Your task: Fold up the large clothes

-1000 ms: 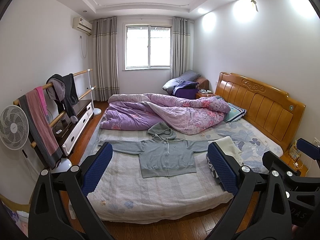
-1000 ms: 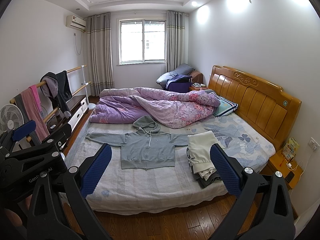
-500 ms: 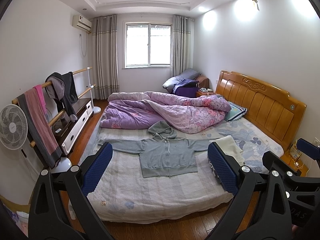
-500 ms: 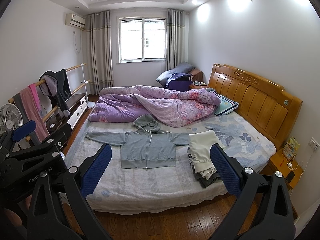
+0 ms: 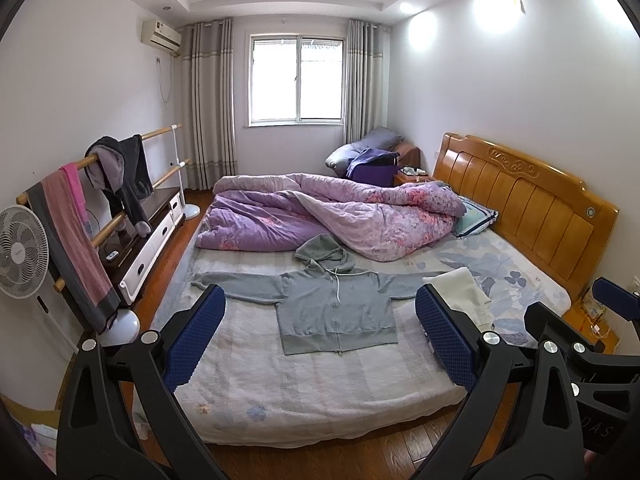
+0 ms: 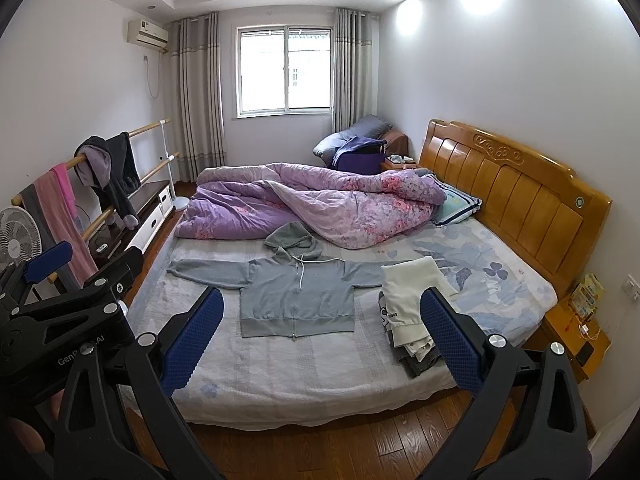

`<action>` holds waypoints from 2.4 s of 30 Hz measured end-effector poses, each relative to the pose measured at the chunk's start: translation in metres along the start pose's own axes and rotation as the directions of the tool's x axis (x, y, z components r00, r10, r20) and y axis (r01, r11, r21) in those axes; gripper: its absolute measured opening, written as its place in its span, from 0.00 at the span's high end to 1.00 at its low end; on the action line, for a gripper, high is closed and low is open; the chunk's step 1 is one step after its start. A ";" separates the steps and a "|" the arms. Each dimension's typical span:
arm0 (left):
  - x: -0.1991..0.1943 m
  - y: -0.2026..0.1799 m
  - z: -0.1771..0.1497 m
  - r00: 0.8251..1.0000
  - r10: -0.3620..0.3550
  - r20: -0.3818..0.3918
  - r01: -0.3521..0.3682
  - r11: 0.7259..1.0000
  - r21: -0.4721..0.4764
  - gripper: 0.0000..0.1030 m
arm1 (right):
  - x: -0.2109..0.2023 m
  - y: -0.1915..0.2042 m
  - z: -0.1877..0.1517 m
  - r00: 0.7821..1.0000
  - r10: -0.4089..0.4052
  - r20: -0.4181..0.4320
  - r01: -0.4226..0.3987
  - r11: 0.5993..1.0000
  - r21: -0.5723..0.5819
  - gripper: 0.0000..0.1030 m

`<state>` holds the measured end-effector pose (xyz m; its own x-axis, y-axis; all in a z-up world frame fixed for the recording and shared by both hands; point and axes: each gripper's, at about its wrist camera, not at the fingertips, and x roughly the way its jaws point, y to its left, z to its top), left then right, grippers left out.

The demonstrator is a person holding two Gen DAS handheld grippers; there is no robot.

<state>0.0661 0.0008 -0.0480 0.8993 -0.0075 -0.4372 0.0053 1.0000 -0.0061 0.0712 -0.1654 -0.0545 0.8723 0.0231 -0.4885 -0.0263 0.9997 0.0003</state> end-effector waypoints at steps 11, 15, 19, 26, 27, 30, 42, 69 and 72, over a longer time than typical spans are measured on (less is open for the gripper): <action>0.080 -0.039 0.029 0.997 0.074 -0.023 -0.074 0.997 -0.003 0.07 | 0.081 -0.034 0.037 0.997 0.071 -0.020 -0.072 0.997 -0.014 0.08; 0.118 -0.061 0.054 0.994 0.101 -0.037 -0.101 0.995 0.000 0.07 | 0.118 -0.053 0.063 0.995 0.096 -0.028 -0.097 0.995 -0.019 0.08; 0.156 -0.079 0.081 0.991 0.125 -0.043 -0.126 0.992 -0.024 0.07 | 0.155 -0.070 0.090 0.991 0.131 -0.039 -0.132 0.991 -0.027 0.08; 0.216 -0.094 0.111 0.980 0.172 -0.098 -0.176 0.984 -0.031 0.07 | 0.219 -0.087 0.118 0.978 0.185 -0.096 -0.189 0.982 -0.028 0.08; 0.223 -0.093 0.113 0.978 0.180 -0.104 -0.184 0.982 -0.031 0.07 | 0.228 -0.087 0.120 0.975 0.195 -0.106 -0.199 0.980 -0.022 0.08; 0.249 -0.088 0.119 0.971 0.205 -0.124 -0.210 0.977 -0.027 0.07 | 0.256 -0.086 0.128 0.968 0.215 -0.130 -0.220 0.975 -0.022 0.08; 0.370 0.020 0.116 0.941 0.162 -0.297 -0.215 0.964 -0.155 0.07 | 0.377 0.005 0.148 0.940 0.226 -0.254 -0.255 0.963 -0.087 0.08; 0.778 0.491 -0.112 0.810 0.029 -0.586 -0.438 0.695 -0.571 0.07 | 0.807 0.247 -0.019 0.737 0.206 -0.644 -0.268 0.964 0.002 0.66; 0.819 0.521 -0.147 0.799 0.047 -0.600 -0.478 0.655 -0.585 0.07 | 0.839 0.253 -0.043 0.722 0.211 -0.659 -0.271 0.962 0.011 0.66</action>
<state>0.7411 0.5156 -0.5411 0.4564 0.0396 -0.8889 -0.6823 0.6568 -0.3210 0.7753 0.1064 -0.5020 0.3023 0.2195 -0.9276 -0.2567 0.9559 0.1425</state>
